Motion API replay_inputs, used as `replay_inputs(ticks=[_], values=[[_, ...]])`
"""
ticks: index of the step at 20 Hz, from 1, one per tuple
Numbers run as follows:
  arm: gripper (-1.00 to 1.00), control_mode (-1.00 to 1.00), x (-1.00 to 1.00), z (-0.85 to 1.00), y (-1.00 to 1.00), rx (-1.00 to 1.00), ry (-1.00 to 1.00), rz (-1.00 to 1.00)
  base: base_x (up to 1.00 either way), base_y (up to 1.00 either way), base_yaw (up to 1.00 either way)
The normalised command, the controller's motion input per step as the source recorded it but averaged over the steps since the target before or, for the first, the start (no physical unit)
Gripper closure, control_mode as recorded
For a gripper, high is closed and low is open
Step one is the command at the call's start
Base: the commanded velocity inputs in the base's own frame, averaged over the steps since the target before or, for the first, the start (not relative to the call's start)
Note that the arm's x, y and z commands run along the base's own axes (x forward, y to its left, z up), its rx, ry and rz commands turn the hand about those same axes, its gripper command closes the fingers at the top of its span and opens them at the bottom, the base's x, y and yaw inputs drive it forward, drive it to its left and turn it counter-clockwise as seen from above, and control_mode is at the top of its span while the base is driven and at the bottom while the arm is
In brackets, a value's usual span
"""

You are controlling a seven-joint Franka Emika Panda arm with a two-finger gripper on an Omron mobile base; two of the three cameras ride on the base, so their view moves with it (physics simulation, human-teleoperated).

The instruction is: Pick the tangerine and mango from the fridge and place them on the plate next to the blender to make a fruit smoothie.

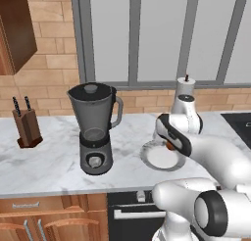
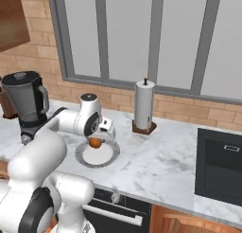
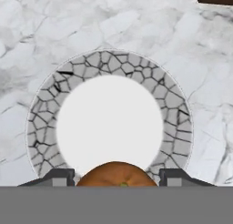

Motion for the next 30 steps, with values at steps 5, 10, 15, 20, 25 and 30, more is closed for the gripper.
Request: replay_inputs(ticks=[5, 10, 15, 20, 25, 30], values=[[1.0, -1.0, 0.22, -0.48, 0.0, 0.0, 0.07, 0.0, 0.0, 0.0, 0.0], [1.0, -1.0, 0.33, -0.41, 0.0, 0.0, 0.03, 0.0, 0.0, 0.0, 0.0], [-1.0, -1.0, 0.3, -0.37, 0.0, 0.0, 0.0, 0.0, 0.0, 0.0, 0.0], [-1.0, -1.0, 0.06, -0.02, 0.01, -0.01, 0.01, 0.0, 0.0, 0.0, 0.0], [-1.0, -1.0, 0.0, 0.09, 0.04, 0.0, 0.0, 0.0, 0.0, 0.0, 0.0], [-1.0, -1.0, -0.33, 0.48, 0.21, 0.0, -0.01, 0.0, 0.0, 0.0, 0.0]])
